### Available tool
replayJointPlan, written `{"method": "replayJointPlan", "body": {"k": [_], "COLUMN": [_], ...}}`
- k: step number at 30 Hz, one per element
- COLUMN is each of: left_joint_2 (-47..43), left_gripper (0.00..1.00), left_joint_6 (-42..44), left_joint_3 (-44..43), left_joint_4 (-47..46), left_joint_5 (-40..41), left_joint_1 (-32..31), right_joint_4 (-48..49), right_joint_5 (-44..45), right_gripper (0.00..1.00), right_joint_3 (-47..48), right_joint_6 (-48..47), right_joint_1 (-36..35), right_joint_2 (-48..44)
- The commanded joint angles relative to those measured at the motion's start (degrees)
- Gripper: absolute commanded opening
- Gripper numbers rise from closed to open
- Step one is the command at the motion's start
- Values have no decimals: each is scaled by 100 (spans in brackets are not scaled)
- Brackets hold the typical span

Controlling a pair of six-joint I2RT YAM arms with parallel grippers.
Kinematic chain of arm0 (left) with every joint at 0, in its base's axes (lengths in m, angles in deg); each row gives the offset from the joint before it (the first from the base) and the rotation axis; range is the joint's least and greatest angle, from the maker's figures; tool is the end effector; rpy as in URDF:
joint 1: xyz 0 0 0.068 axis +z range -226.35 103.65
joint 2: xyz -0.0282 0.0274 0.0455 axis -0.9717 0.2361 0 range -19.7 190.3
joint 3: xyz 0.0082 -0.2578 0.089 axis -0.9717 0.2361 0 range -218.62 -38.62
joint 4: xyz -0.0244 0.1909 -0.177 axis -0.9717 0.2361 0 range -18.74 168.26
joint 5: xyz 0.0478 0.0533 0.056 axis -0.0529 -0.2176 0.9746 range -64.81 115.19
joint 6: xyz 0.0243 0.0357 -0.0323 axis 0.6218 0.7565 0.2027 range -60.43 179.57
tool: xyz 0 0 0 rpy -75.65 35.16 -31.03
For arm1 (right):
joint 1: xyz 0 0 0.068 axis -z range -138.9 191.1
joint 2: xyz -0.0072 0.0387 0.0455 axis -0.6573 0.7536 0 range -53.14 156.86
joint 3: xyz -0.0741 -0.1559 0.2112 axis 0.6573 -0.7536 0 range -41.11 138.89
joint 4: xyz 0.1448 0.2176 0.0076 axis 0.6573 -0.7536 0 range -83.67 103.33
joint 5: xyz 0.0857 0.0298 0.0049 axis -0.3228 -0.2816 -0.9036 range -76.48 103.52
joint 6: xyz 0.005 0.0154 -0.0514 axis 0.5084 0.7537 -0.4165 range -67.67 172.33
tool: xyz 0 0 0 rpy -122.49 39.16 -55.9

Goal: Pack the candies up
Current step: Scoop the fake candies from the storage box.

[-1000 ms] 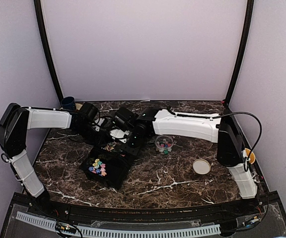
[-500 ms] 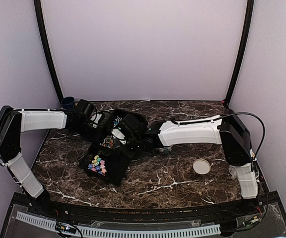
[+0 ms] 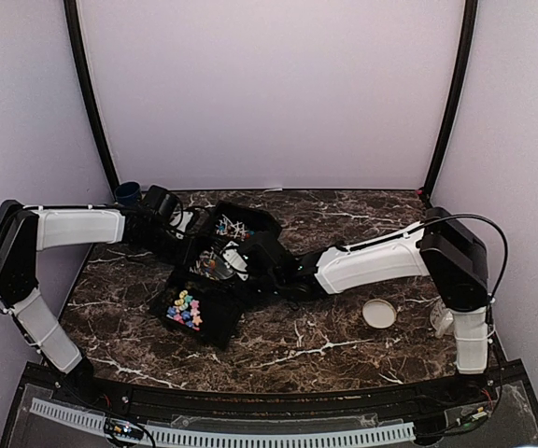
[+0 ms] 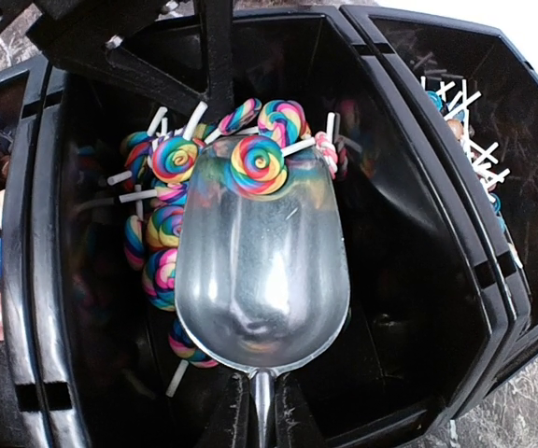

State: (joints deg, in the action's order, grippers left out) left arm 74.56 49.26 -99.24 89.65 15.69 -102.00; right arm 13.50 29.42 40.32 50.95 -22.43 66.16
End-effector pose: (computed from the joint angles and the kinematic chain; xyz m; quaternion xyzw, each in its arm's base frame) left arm 0.3074 -0.1543 0.2050 0.1525 0.9303 -0.1745 0.2843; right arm 0.2160 0.4119 0.1745 -0.4257 0.7829 0.1190 0.4379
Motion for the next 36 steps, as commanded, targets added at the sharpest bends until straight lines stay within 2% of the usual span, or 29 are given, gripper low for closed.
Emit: {"method": "replayJointPlan", "body": {"k": [1, 6, 25, 36], "left_joint_2": [-708, -678, -542, -491], "left_gripper": [0, 0, 0, 0], "left_joint_6": [-154, -212, -229, -222], "left_joint_3": [-310, -319, -380, -389], "left_joint_4": [-517, -458, -283, -249], "left_joint_5": [-906, -836, -606, -593], "left_joint_1": [-69, 10, 104, 130], "right_joint_4": [850, 1071, 950, 1707], "right_joint_5": [334, 278, 51, -217], "right_gripper": [0, 0, 0, 0], "right_joint_3": [-465, -711, -1158, -1914], "right_joint_6": [132, 138, 139, 134], "right_joint_1": [77, 86, 121, 242], "right_joint_2": [-201, -307, -848, -1353]}}
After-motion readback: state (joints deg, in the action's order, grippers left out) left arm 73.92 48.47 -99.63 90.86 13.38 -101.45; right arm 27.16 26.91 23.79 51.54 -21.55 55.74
